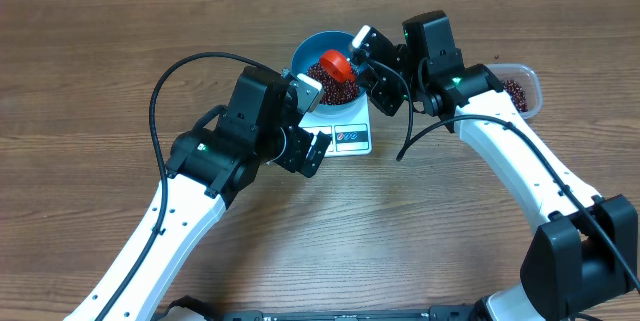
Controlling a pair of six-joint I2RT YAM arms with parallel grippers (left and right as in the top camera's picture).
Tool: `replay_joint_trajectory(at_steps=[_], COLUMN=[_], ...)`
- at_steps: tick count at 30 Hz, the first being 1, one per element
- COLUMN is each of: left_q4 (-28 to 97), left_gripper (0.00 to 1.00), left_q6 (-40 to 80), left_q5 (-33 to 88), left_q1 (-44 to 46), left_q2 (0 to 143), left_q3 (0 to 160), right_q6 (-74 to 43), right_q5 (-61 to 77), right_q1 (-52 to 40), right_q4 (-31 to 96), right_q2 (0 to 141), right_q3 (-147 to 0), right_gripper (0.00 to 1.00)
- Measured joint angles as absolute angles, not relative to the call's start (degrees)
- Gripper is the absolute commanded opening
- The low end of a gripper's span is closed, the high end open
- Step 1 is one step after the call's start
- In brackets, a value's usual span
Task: Scoop item into bowl and weigh 150g on scale
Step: 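Tilt the scoop further and tap out remaining beans into the bowl, then carry the scoop back and lower it into the bean tub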
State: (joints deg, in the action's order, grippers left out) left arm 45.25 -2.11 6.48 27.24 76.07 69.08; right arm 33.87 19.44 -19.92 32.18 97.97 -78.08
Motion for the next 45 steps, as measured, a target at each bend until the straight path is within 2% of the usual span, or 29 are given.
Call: replay_joint_trajectory(at_steps=[12,22,27,29,33,38,45], left_q4=[45.3,45.3,45.3,45.3,45.3,45.3,45.3], left_gripper=[1.00,1.00,1.00,1.00,1.00,1.00,1.00], left_q6=[-2.1,-2.1,-2.1,-2.1,-2.1,-2.1,-2.1], left_q5=[6.5,6.5,6.5,6.5,6.5,6.5,6.5], left_q1=[27.2,27.2,27.2,27.2,27.2,27.2,27.2], left_q2=[76.1,76.1,76.1,76.1,76.1,76.1,76.1], left_q3=[69.1,69.1,69.1,69.1,69.1,69.1,69.1], right_q6=[32.5,26.3,21.5,19.4,13.7,9.3,0.0], right_q5=[19.4,22.3,34.7,44.4,54.1,51.7,38.0], right_q1=[-19.9,-18.2,-8.8,-1.7,9.0,19.1,28.6], right_q4=[32.2,33.3,34.5,34.8,37.5,45.0,46.7], right_q2=[97.9,94.5,94.4,94.2,91.7,90.6,90.6], right_q3=[-78.1,-78.1,-78.1,-78.1,-78.1,-78.4,-78.0], right_gripper=[0.04,0.04,0.04,0.04,0.04,0.04,0.04])
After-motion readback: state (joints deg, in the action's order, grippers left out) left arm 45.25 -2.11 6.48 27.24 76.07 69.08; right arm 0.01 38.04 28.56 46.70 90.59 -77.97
